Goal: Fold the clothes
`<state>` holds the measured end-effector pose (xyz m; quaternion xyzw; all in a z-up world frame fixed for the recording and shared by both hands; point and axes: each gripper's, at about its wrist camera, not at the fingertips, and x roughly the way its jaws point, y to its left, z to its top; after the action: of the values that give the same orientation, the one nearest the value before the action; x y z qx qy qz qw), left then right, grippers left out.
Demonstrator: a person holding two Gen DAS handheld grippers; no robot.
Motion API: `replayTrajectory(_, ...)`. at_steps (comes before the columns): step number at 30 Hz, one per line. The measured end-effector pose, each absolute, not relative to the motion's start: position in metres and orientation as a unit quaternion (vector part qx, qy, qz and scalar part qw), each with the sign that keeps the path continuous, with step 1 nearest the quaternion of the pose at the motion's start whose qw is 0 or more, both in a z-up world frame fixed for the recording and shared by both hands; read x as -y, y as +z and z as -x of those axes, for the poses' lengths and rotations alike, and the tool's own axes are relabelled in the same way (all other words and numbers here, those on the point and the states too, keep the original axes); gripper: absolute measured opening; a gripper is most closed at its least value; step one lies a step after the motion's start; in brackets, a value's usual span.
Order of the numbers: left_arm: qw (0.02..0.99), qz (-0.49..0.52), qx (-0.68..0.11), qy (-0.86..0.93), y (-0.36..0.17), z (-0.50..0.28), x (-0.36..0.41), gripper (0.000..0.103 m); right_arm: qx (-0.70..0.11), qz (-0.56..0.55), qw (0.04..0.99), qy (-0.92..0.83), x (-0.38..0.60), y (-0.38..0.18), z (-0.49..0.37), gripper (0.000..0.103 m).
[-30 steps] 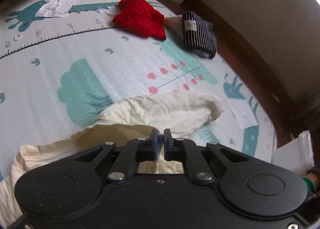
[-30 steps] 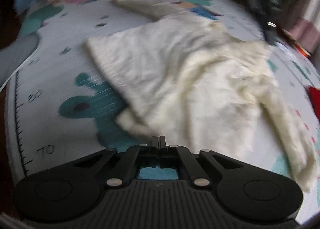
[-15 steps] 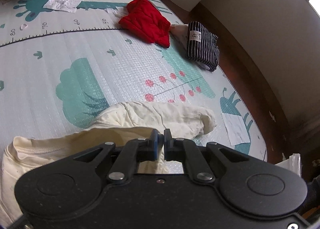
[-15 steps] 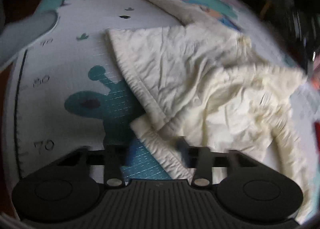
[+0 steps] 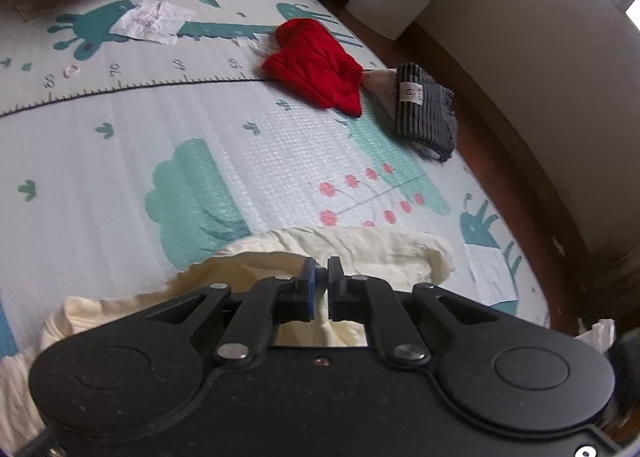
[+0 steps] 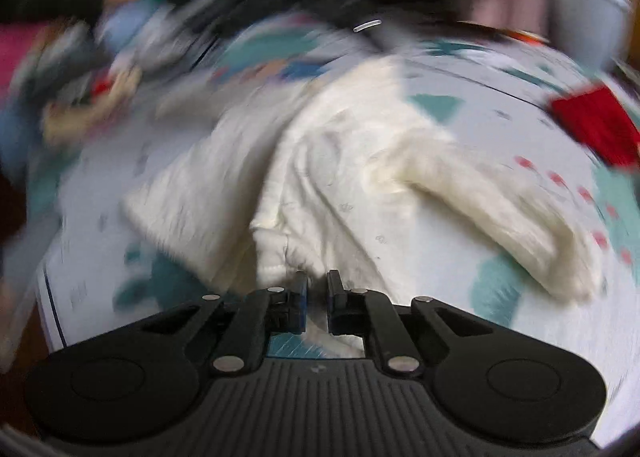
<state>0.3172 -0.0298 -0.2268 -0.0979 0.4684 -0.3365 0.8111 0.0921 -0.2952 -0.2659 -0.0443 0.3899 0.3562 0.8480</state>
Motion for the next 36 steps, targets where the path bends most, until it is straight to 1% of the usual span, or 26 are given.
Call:
replayTrajectory(2,0.816,0.089,-0.468,-0.326,-0.227,-0.320,0.022,0.003,-0.379,0.012,0.853,0.358,0.297,-0.259,-0.093,0.012)
replayTrajectory(4,0.822,0.081,-0.467,-0.316,-0.227,-0.322,0.014,0.003,-0.369,0.008,0.849,0.379,0.283,-0.255,-0.089,0.012)
replayTrajectory(7,0.829,0.068,-0.466,-0.301,-0.227,-0.326,0.002,0.003,-0.363,0.065,0.831,0.416,0.242,-0.259,-0.077,0.012)
replayTrajectory(10,0.833,0.047,-0.475,-0.280,-0.241,-0.328,-0.009,0.003,-0.362,0.129,0.813,0.437,0.203,-0.270,-0.070,0.012)
replayTrajectory(13,0.831,0.015,-0.487,-0.267,-0.260,-0.329,-0.013,0.003,-0.373,0.151,0.799,0.448,0.178,-0.280,-0.070,0.012)
replayTrajectory(18,0.827,0.010,-0.494,-0.267,-0.276,-0.328,-0.020,0.003,-0.375,0.213,0.777,0.459,0.152,-0.291,-0.060,0.012)
replayTrajectory(20,0.828,0.008,-0.489,-0.275,-0.273,-0.326,-0.022,0.003,-0.378,0.227,0.771,0.460,0.150,-0.293,-0.057,0.012)
replayTrajectory(24,0.828,0.003,-0.487,-0.277,-0.273,-0.324,-0.025,0.003,-0.379,0.219,0.769,0.466,0.152,-0.294,-0.055,0.012)
replayTrajectory(27,0.831,-0.008,-0.487,-0.268,-0.277,-0.322,-0.024,0.000,-0.380,0.221,0.767,0.467,0.145,-0.297,-0.055,0.012)
replayTrajectory(28,0.835,-0.021,-0.483,-0.263,-0.280,-0.322,-0.022,0.000,-0.384,0.224,0.766,0.465,0.142,-0.301,-0.055,0.013)
replayTrajectory(29,0.836,-0.037,-0.484,-0.257,-0.285,-0.321,-0.020,0.000,-0.391,0.232,0.763,0.460,0.139,-0.306,-0.056,0.023)
replayTrajectory(30,0.835,-0.048,-0.488,-0.252,-0.290,-0.320,-0.019,0.000,-0.398,0.242,0.759,0.455,0.135,-0.312,-0.055,0.026)
replayTrajectory(31,0.832,-0.055,-0.492,-0.249,-0.294,-0.319,-0.018,0.000,-0.396,0.244,0.759,0.456,0.136,-0.313,-0.054,0.028)
replayTrajectory(34,0.839,-0.069,-0.473,-0.259,-0.287,-0.308,-0.018,0.001,-0.385,0.188,0.776,0.463,0.151,-0.295,-0.055,0.032)
replayTrajectory(35,0.841,-0.079,-0.464,-0.266,-0.282,-0.303,-0.017,0.001,-0.386,0.175,0.783,0.456,0.156,-0.292,-0.058,0.037)
replayTrajectory(36,0.842,-0.091,-0.456,-0.272,-0.277,-0.297,-0.015,0.002,-0.389,0.168,0.791,0.442,0.161,-0.291,-0.061,0.045)
